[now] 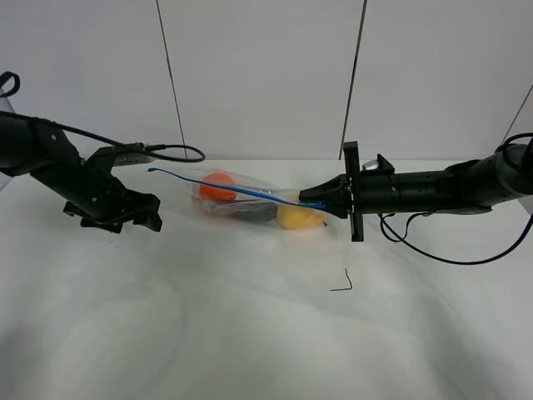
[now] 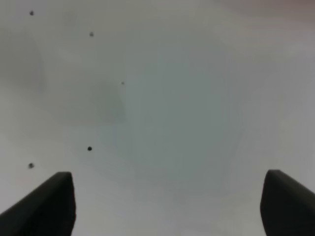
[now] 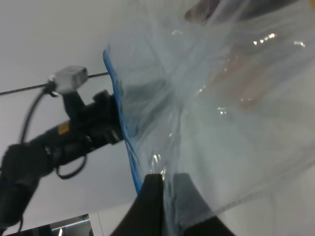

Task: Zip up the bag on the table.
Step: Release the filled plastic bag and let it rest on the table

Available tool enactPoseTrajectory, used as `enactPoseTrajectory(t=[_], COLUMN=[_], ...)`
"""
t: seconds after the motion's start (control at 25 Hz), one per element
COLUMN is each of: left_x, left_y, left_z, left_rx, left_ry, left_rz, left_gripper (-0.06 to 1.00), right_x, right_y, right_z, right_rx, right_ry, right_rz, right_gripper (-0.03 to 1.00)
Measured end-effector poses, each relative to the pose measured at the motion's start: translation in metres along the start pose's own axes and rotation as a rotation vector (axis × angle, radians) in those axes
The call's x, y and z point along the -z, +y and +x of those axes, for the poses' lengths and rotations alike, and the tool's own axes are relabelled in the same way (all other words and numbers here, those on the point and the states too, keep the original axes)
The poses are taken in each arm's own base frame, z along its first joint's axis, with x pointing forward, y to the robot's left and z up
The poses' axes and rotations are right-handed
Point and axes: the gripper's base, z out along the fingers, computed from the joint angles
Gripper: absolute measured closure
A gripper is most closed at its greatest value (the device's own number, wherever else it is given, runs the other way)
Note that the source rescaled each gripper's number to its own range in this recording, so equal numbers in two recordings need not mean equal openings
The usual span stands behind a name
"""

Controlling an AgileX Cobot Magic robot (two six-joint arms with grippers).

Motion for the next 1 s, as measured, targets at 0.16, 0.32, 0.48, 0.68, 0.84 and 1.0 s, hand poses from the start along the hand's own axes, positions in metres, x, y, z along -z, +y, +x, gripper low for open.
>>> enactPoseTrajectory(t=[0.16,0.32,0.48,0.68,0.84,1.0], left_x=[0.017,0.031,0.038,0.041,0.043,0.046], left_y=[0.007,0.012,0.015,0.015,0.023,0.033], left_z=[-0.019,-0.023,-0.021,-0.014,-0.011,-0.008], left_rx=[-0.004,-0.003,0.021,0.037,0.061,0.07], left_ry=[0.045,0.146,0.243,0.32,0.352,0.386], left_rz=[-0.009,-0.068,-0.116,-0.115,-0.119,-0.136], left_gripper=[-0.05,-0.05,-0.05,-0.05,-0.05,-0.05], right_x=[0.0,0.0,0.0,0.0,0.0,0.0], right_y=[0.0,0.0,0.0,0.0,-0.001,-0.001], right_z=[0.0,0.0,0.0,0.0,0.001,0.001], right_rx=[0.0,0.0,0.0,0.001,0.003,0.006], right_ry=[0.0,0.0,0.0,0.002,0.006,0.01], right_rz=[0.0,0.0,0.0,0.002,0.006,0.011], right_gripper=[0.97,0.97,0.97,0.97,0.97,0.97])
